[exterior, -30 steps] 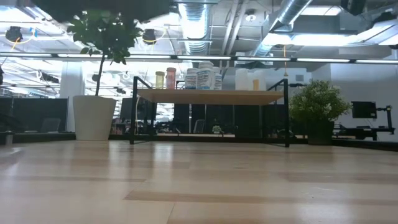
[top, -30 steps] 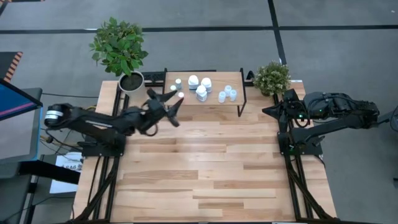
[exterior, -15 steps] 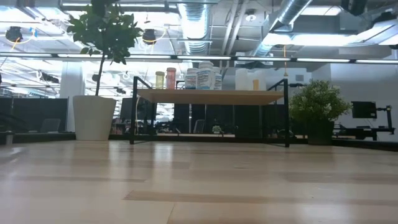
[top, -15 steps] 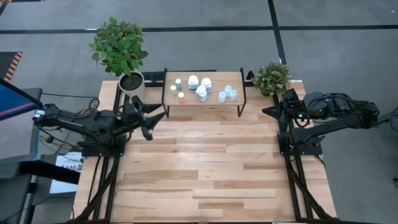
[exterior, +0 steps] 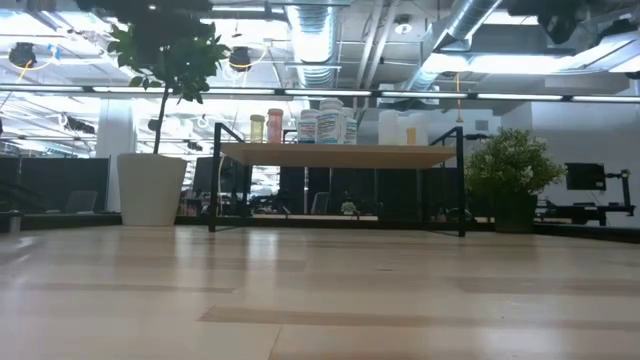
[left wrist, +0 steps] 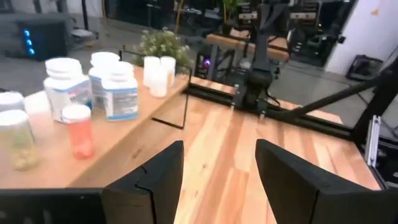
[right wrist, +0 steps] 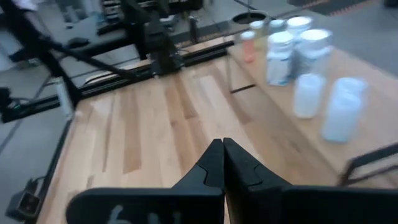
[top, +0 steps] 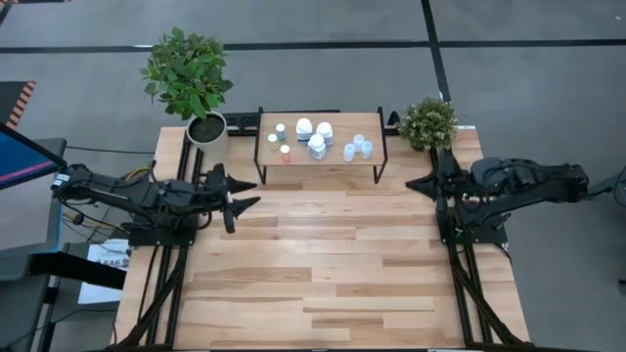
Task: Pick and place medicine bottles onto shelf by color
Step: Return to Home Position
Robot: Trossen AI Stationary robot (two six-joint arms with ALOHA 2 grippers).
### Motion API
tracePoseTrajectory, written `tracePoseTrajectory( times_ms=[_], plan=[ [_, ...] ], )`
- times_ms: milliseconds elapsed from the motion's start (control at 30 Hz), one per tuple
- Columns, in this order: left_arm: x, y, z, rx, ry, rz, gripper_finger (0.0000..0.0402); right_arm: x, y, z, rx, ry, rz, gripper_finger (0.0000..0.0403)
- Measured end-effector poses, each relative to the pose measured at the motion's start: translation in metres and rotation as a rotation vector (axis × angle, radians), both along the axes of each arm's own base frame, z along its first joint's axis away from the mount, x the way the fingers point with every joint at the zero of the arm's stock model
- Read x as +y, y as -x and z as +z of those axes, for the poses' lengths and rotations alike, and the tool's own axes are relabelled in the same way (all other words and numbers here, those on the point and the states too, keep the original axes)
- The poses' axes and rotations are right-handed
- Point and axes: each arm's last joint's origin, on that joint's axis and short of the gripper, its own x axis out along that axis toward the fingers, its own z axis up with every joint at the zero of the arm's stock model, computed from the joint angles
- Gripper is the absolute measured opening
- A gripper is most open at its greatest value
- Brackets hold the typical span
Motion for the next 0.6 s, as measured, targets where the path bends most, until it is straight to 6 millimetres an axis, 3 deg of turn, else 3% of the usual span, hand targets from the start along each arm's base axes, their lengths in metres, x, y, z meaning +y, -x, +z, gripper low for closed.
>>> tracePoseTrajectory(
  times_ms=[233,433,600],
  plan=[
    [0.001,0.013,-0.026,-0.103,0.093,-0.007,0.0189,0.008,0.006,-0.040,-0.153,0.002,0.110,0.0013],
    [-0.001,0.029,-0.031,-0.207,-0.005,-0.072,0.0189,0.013,0.013,-0.052,-0.277,0.135,0.221,0.0013],
    [0.000,0.036,-0.052,-0.227,-0.014,-0.085,0.0189,0.016,0.013,-0.079,-0.335,0.154,0.261,0.0013]
  ],
)
